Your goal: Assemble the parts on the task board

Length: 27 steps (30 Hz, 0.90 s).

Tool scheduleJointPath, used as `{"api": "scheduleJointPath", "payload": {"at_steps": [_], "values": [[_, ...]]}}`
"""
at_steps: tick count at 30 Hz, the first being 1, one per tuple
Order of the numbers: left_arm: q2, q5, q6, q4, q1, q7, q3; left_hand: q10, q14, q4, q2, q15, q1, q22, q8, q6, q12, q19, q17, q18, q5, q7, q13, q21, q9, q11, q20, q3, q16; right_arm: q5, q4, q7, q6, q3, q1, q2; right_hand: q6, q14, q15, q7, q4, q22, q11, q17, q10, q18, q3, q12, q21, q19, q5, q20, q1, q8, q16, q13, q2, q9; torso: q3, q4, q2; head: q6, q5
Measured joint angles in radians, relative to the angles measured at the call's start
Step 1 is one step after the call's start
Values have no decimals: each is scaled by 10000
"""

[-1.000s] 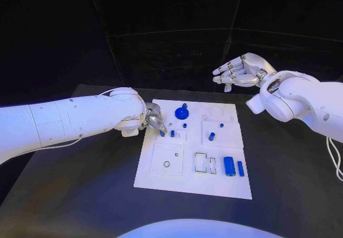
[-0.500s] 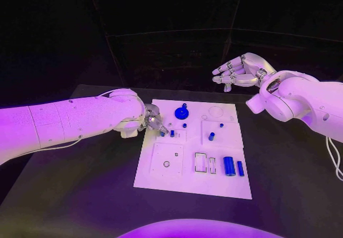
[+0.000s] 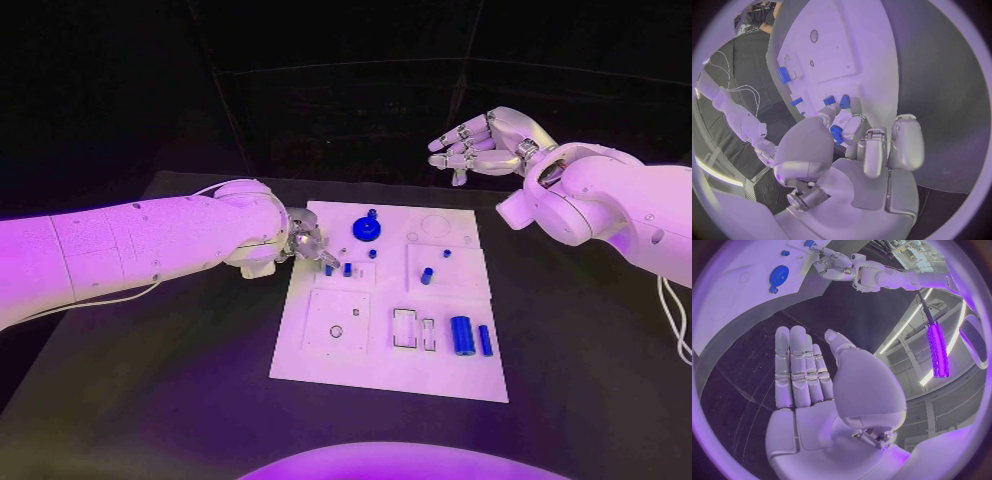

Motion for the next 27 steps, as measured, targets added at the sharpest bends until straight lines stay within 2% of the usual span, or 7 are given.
{"api": "scheduleJointPath", "payload": {"at_steps": [5,7,12,15,18,23,27], "values": [[-256,161,-500,145,-1,269,3,-28,0,323,51,0,268,-57,-86,-42,-118,0,0,0,-2050,41,-195,-121,-22,28,0,-708,0,0,-8,1,0,0,0,-3,-36,0,0,36,0,0,0,-12,0,0,0,0,0,0,0,0,0,0,0,-8,0,0,0,0,-3,-7,-24],[-359,278,-758,184,-1,460,4,-252,0,483,27,0,437,-262,-153,-150,-418,-127,0,1,-2494,149,-515,-336,-37,86,17,-1059,0,0,-13,2,0,0,0,-5,-37,0,0,36,0,-1,0,-13,0,0,0,0,0,0,0,0,0,0,0,-12,0,0,-1,0,-4,-11,-35],[-559,760,-1529,245,-1,1214,7,-1069,-7,763,-38,43,922,-1135,-375,-835,-1539,-677,0,183,-2595,371,-1783,-1175,-139,286,78,-1720,-72,0,-39,3,0,0,0,-10,-37,0,0,36,0,-1,0,-13,0,0,0,0,0,0,0,0,0,0,0,-11,0,0,-2,1,-5,-5,-46],[-607,1159,-1997,241,-1,1882,7,-2429,-7,758,44,337,1559,-2812,-589,-1473,-3060,-1828,0,634,-2595,678,-3422,-2867,-305,559,273,-1924,-820,0,-55,3,0,0,0,-9,-37,0,0,36,24,-1,0,-13,0,0,-25,0,0,0,0,0,0,0,0,-11,0,0,2,3,-5,24,-46],[-566,1522,-2346,190,2,2595,6,-3136,-116,570,191,530,2227,-4072,-707,-1797,-3455,-2779,-180,875,-2595,923,-3778,-4223,-469,765,421,-1903,-1545,0,-71,3,0,0,0,-4,-37,0,0,36,24,-1,0,-23,0,0,-26,0,0,0,0,0,0,0,0,-12,0,0,4,3,-5,59,-49],[-254,1789,-2715,-12,-4,3743,-4,-4898,-2771,-379,607,968,4306,-5437,-1297,-2276,-4832,-4145,-4233,942,-2594,1303,-4946,-6184,-1232,1186,887,-1072,-4885,0,-100,4,0,0,-1,22,-37,0,0,36,24,-1,0,-34,-75,0,-25,0,0,0,0,0,0,0,0,-24,0,0,4,3,6,92,-109],[0,1412,-2904,-161,-94,4524,-13,-4801,-3248,-763,85,1033,4706,-5818,-1913,-1768,-6145,-4106,-5633,1096,-2595,1237,-6382,-6671,-1993,1209,951,-910,-5841,0,-110,4,1,-1,-11,40,-37,0,0,36,24,-2,1,-34,-75,0,-25,0,0,0,0,0,0,0,0,-32,0,0,4,-7,8,120,-163]]}}
